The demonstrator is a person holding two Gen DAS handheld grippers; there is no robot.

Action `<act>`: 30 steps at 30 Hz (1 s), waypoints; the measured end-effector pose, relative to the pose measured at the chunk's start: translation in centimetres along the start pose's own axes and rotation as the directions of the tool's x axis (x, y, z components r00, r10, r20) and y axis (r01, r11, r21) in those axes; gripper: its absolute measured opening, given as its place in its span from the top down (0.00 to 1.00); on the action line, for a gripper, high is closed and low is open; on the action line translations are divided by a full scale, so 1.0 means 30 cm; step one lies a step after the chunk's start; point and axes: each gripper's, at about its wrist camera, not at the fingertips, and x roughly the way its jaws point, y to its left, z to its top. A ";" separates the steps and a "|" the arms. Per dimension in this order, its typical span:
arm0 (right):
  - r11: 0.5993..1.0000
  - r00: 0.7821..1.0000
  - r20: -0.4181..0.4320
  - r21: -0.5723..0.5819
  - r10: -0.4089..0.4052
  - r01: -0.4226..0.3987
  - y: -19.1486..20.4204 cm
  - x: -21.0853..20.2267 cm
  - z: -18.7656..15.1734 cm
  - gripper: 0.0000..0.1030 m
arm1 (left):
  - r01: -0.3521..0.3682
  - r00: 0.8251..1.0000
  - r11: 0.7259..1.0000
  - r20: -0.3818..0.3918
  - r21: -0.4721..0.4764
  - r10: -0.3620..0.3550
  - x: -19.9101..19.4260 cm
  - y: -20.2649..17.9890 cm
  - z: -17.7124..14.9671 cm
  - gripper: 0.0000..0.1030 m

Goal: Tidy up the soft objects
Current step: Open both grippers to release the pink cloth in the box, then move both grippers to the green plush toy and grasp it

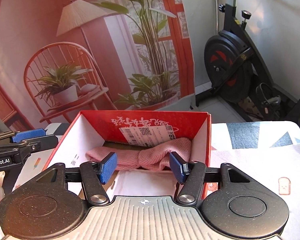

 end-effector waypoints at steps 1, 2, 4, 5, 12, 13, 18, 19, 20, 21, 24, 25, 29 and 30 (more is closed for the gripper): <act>1.000 1.000 0.002 -0.004 -0.001 0.001 0.005 -0.022 -0.019 0.46 | 0.003 1.000 1.000 0.000 0.001 -0.003 -0.020 -0.012 -0.014 0.48; 1.000 1.000 0.002 -0.006 -0.001 0.001 0.009 -0.042 -0.037 0.47 | 0.003 1.000 1.000 -0.002 0.002 -0.003 -0.037 -0.023 -0.028 0.48; 1.000 1.000 0.000 -0.010 -0.001 0.001 0.016 -0.079 -0.076 0.47 | 0.005 1.000 1.000 -0.010 0.002 -0.005 -0.068 -0.043 -0.063 0.48; 1.000 1.000 0.000 -0.014 0.000 0.000 0.020 -0.097 -0.096 0.47 | 0.009 1.000 1.000 -0.012 0.001 -0.009 -0.083 -0.051 -0.082 0.48; 0.999 1.000 -0.003 -0.038 -0.001 0.001 0.039 -0.189 -0.218 0.47 | 0.044 0.997 0.999 -0.057 0.001 -0.044 -0.129 -0.110 -0.210 0.48; 0.999 1.000 -0.002 -0.036 0.005 -0.005 0.040 -0.201 -0.237 0.47 | 0.049 0.997 0.999 -0.063 0.004 -0.048 -0.130 -0.116 -0.224 0.48; 0.999 1.000 -0.010 -0.046 0.025 -0.025 0.040 -0.234 -0.324 0.47 | 0.076 0.992 0.997 -0.098 -0.001 -0.076 -0.141 -0.127 -0.299 0.48; 0.998 0.999 -0.023 -0.046 0.033 -0.035 0.039 -0.232 -0.342 0.47 | 0.088 0.991 0.996 -0.104 0.002 -0.087 -0.146 -0.127 -0.312 0.48; 0.998 0.999 -0.035 -0.049 0.041 -0.042 0.039 -0.228 -0.359 0.47 | 0.096 0.990 0.995 -0.109 0.010 -0.094 -0.149 -0.127 -0.326 0.48; 0.997 0.998 -0.043 -0.059 0.043 -0.045 0.042 -0.225 -0.381 0.47 | 0.101 0.989 0.995 -0.113 0.017 -0.099 -0.153 -0.126 -0.338 0.48; 0.993 0.997 -0.059 -0.110 0.045 -0.051 0.056 -0.218 -0.440 0.47 | 0.123 0.984 0.992 -0.128 0.018 -0.120 -0.156 -0.119 -0.374 0.48; 0.991 0.997 -0.063 -0.125 0.046 -0.054 0.060 -0.214 -0.458 0.47 | 0.131 0.982 0.991 -0.136 0.013 -0.128 -0.153 -0.117 -0.386 0.48; 0.983 0.994 -0.080 -0.165 0.070 -0.083 0.081 -0.198 -0.520 0.47 | 0.153 0.974 0.988 -0.167 -0.012 -0.153 -0.128 -0.102 -0.420 0.48; 0.979 0.993 -0.085 -0.182 0.077 -0.092 0.089 -0.193 -0.534 0.47 | 0.161 0.971 0.987 -0.174 -0.023 -0.162 -0.119 -0.098 -0.427 0.49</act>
